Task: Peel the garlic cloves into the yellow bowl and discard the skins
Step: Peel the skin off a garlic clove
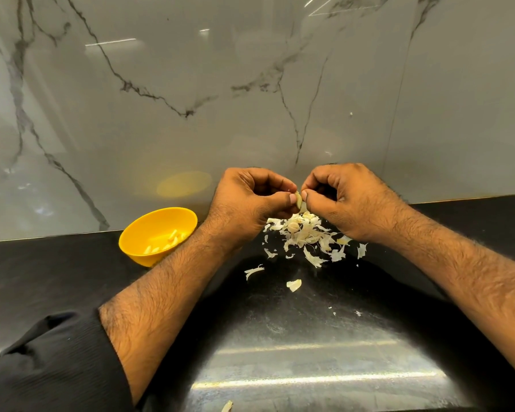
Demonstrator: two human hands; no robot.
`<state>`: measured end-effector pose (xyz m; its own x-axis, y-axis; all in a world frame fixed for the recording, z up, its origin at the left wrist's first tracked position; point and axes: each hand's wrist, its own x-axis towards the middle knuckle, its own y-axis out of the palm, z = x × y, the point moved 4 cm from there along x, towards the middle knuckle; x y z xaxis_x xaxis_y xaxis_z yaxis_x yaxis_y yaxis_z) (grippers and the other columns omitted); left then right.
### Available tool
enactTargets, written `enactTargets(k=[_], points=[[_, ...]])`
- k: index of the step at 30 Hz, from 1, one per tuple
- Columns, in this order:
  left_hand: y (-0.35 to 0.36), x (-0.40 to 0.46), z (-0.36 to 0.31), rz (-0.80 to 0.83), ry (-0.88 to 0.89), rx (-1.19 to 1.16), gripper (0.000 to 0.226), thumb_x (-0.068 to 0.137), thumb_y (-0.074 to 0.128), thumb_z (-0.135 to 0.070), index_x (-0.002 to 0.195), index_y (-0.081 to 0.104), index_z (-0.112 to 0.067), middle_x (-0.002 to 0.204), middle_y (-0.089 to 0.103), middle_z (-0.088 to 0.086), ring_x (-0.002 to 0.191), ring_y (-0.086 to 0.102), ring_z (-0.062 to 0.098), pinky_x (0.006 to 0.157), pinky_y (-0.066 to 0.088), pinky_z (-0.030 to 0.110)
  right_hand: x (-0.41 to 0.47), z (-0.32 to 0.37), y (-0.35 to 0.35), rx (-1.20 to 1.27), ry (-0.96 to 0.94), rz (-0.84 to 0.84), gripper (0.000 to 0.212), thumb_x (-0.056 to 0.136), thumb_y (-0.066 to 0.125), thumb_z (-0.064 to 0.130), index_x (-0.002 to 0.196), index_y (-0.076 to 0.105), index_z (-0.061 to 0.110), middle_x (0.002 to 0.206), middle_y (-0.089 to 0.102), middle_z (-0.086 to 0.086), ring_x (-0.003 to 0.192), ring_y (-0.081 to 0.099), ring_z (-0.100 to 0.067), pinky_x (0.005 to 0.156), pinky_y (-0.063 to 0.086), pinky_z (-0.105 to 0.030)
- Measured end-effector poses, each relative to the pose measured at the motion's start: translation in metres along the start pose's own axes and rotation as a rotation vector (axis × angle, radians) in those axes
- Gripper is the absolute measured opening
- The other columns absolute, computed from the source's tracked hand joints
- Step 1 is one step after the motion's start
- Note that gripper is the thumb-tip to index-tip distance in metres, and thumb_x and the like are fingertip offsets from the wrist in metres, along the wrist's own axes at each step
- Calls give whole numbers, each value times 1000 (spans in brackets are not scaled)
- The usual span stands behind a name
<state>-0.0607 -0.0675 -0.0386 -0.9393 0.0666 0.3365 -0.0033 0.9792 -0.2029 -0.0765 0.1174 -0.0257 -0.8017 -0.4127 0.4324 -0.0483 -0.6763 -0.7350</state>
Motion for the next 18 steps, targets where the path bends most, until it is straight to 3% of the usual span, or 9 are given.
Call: enactTargets(k=[7, 11, 15, 18], points=[[-3, -2, -6, 23, -37, -165, 16, 88, 78, 5, 104, 74, 4, 94, 79, 23, 84, 80, 32, 78, 67, 36, 0, 0, -7, 25, 25, -61, 12, 99, 66, 29, 88, 70, 25, 75, 68, 9, 67, 63, -6, 63, 53, -24], [-5, -2, -6, 25, -64, -230, 15, 91, 76, 4, 105, 73, 3, 94, 79, 21, 86, 79, 31, 78, 66, 35, 2, -11, -14, 42, 162, -119, 11, 88, 79, 19, 83, 69, 22, 79, 69, 5, 70, 65, -9, 66, 55, -26], [-5, -1, -4, 8, -70, -205, 17, 91, 76, 4, 107, 72, 5, 94, 79, 22, 85, 79, 31, 75, 67, 34, 1, -10, -12, 207, 132, 21, 32, 85, 85, 10, 108, 70, 26, 96, 72, 3, 84, 71, -11, 76, 62, -29], [-5, 0, -3, -15, -49, -158, 18, 88, 79, 3, 105, 72, 2, 92, 79, 19, 81, 79, 28, 73, 67, 36, -2, -2, -3, 369, 61, 82, 25, 92, 80, 18, 115, 74, 25, 93, 77, 1, 85, 76, -15, 75, 65, -32]])
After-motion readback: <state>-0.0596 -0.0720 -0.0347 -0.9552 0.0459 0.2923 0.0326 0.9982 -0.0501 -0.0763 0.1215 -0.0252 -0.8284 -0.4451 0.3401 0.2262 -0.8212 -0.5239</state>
